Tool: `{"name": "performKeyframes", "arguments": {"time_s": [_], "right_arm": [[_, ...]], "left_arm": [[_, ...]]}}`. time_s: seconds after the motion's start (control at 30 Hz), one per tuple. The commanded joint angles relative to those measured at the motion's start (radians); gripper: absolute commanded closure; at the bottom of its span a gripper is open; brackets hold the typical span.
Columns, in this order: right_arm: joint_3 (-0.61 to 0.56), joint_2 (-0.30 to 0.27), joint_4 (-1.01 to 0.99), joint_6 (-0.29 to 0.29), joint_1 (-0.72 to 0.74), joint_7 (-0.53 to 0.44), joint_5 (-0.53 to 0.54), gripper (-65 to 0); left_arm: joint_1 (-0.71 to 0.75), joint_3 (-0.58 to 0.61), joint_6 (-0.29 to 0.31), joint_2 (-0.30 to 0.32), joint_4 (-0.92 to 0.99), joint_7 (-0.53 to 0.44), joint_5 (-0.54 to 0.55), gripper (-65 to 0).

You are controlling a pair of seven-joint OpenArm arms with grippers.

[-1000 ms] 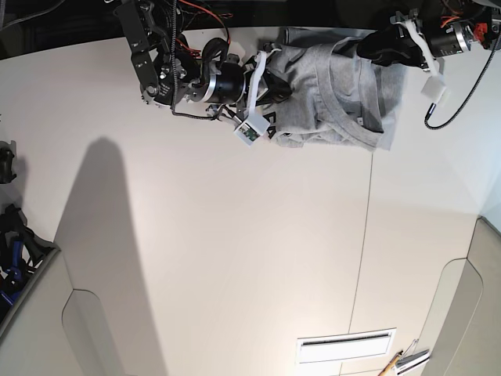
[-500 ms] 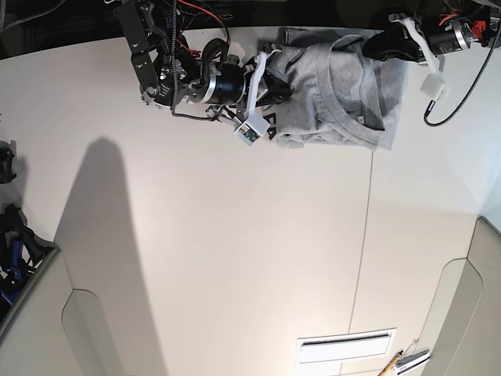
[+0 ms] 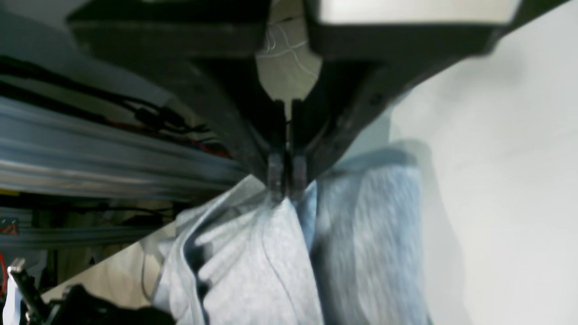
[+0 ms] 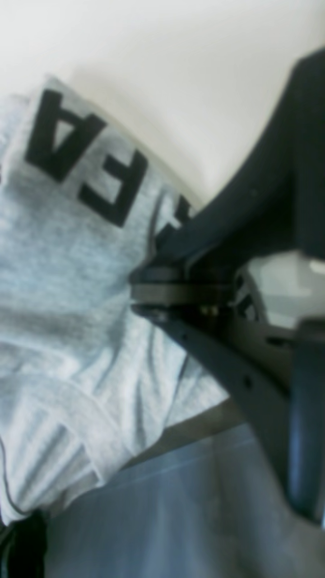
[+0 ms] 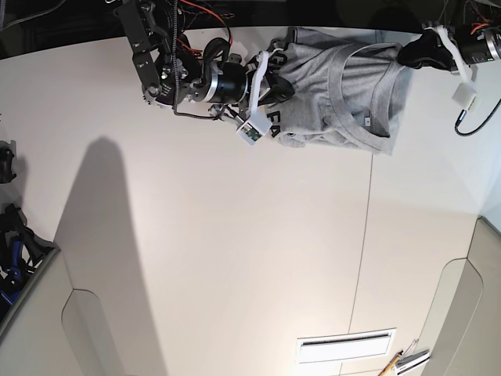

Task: Fold the T-shirt properly
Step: 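Pinch the folded bundle's edge with the right gripper, then drag the folded shirt bundle with the right gripper toward the right arm's base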

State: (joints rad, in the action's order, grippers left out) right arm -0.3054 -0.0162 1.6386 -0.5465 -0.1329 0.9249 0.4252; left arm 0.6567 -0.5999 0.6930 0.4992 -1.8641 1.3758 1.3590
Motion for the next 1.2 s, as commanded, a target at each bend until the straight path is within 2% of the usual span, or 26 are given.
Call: {"name": "performKeyframes", "arguments": {"time_s": [0.0,0.17,0.27,0.3,0.33,0.5,0.67,0.77,0.8,0.87,0.9,1.07,1.17], "right_arm": [[0.000,0.003,0.013,0.000,0.011,-0.004,0.001,0.0],[0.000,0.003,0.014,0.000,0.011,0.000,0.003,0.0],[0.000,0.003,0.022,0.000,0.011,0.000,0.019,0.0],[0.000,0.003,0.028,0.000,0.011,0.000,0.030,0.0],[0.000,0.003,0.037,0.000,0.011,0.000,0.036,0.0],[0.000,0.003,0.136,0.000,0.011,0.031,0.061,0.0],[0.000,0.003,0.288,-0.004,0.024,0.034,0.066,0.0],[-0.031,0.003,0.326,-0.028,0.059,0.048,0.084,0.0],[-0.056,0.003,0.322,-0.033,0.075,0.054,0.083,0.0],[-0.128,0.003,0.301,-0.038,0.107,0.059,0.069,0.0],[-0.174,0.003,0.283,-0.039,0.124,0.058,0.053,0.0],[-0.420,0.005,0.135,-0.038,0.241,-0.001,-0.092,0.0],[-0.508,0.025,-0.011,-0.037,0.307,-0.012,-0.161,0.0]], "left_arm": [[0.009,-0.011,0.005,0.017,-0.011,-0.006,0.021,0.0],[0.008,-0.011,0.005,0.017,-0.011,-0.014,0.047,0.0],[0.008,-0.011,0.005,0.017,-0.011,-0.023,0.048,-18.8],[0.008,-0.011,0.005,0.017,-0.011,-0.027,0.048,-22.8],[0.008,-0.011,0.005,0.017,-0.011,-0.034,0.048,-23.9],[0.005,-0.059,0.005,0.016,-0.011,-0.048,0.082,-23.9],[0.005,-0.199,0.005,0.016,-0.011,-0.048,0.125,-23.9],[0.005,-0.302,0.005,0.016,-0.011,-0.066,0.125,-23.0],[0.005,-0.336,0.005,0.015,-0.011,-0.078,0.125,-18.5],[0.005,-0.403,0.005,0.011,-0.011,-0.091,0.119,-3.0],[0.003,-0.433,0.005,0.010,-0.011,-0.097,0.110,0.0],[-0.029,-0.507,0.005,-0.007,-0.010,-0.102,0.094,0.0],[-0.030,-0.507,0.005,-0.023,-0.010,-0.111,0.068,0.0]]}}
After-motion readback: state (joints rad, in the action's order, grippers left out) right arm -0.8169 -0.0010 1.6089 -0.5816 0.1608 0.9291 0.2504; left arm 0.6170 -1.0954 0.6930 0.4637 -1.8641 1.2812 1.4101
